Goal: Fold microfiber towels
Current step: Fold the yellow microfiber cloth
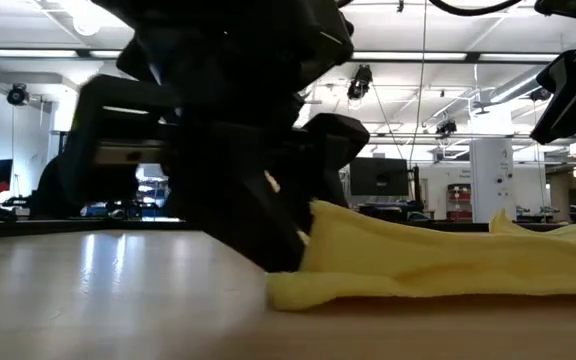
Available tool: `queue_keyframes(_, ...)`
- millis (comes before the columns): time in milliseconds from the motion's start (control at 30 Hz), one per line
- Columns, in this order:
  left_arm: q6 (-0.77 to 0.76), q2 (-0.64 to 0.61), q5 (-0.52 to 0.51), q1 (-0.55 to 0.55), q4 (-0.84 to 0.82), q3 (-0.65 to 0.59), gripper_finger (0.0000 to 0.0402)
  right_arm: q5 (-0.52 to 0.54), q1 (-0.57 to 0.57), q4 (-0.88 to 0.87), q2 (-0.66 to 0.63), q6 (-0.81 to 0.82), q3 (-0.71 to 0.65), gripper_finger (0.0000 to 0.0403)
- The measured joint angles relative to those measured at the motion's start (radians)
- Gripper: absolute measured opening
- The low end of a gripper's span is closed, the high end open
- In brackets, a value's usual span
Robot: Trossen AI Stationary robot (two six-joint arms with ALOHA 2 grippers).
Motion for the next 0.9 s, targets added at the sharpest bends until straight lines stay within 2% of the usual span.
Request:
queue_keyframes(167,-0.001,-0.036,-0.003,-0.005,-0.063,-0.002,0.0168,0.0,-0.001,0.0,0.0,-0.008,0.0,0.0171)
queue_keyframes(267,0.0,-0.099,-0.034,0.001,-0.077,-0.005,0.0168,-0.001,-0.022,0.0,0.004,-0.021,0.0,0.0171)
queue_keyframes(467,0.001,-0.203,-0.081,0.017,-0.037,-0.019,0.0168,-0.009,-0.095,0.002,0.009,-0.107,-0.002,0.0166)
queue_keyframes(600,-0.023,-0.193,-0.091,0.027,0.025,-0.046,0.0168,-0.025,-0.162,0.008,0.009,-0.2,-0.006,0.0157)
queue_keyframes(900,-0.103,-0.122,-0.108,0.042,0.259,-0.149,0.0168,-0.199,-0.291,0.076,0.062,-0.364,-0.014,0.0135)
